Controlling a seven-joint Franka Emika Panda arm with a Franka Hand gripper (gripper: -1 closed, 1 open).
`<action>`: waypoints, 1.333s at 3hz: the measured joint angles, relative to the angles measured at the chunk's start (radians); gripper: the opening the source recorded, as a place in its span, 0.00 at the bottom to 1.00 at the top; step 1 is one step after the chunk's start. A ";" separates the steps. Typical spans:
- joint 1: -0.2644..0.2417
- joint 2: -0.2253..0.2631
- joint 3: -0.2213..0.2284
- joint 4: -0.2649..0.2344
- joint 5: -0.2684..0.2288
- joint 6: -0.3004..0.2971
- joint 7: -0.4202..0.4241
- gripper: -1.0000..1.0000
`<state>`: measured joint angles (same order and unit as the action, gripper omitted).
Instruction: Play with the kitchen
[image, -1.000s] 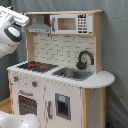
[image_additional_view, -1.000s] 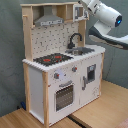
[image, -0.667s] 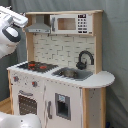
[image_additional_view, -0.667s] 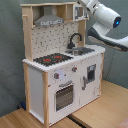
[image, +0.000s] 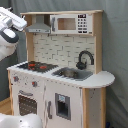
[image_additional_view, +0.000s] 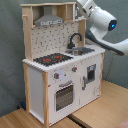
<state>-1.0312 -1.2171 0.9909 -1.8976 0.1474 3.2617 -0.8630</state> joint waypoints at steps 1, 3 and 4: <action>-0.034 -0.044 0.000 0.013 0.000 -0.041 0.089 1.00; -0.102 -0.140 -0.014 0.048 0.000 -0.149 0.275 1.00; -0.126 -0.179 -0.026 0.074 0.000 -0.224 0.350 1.00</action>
<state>-1.1575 -1.3956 0.9651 -1.8239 0.1474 3.0373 -0.5132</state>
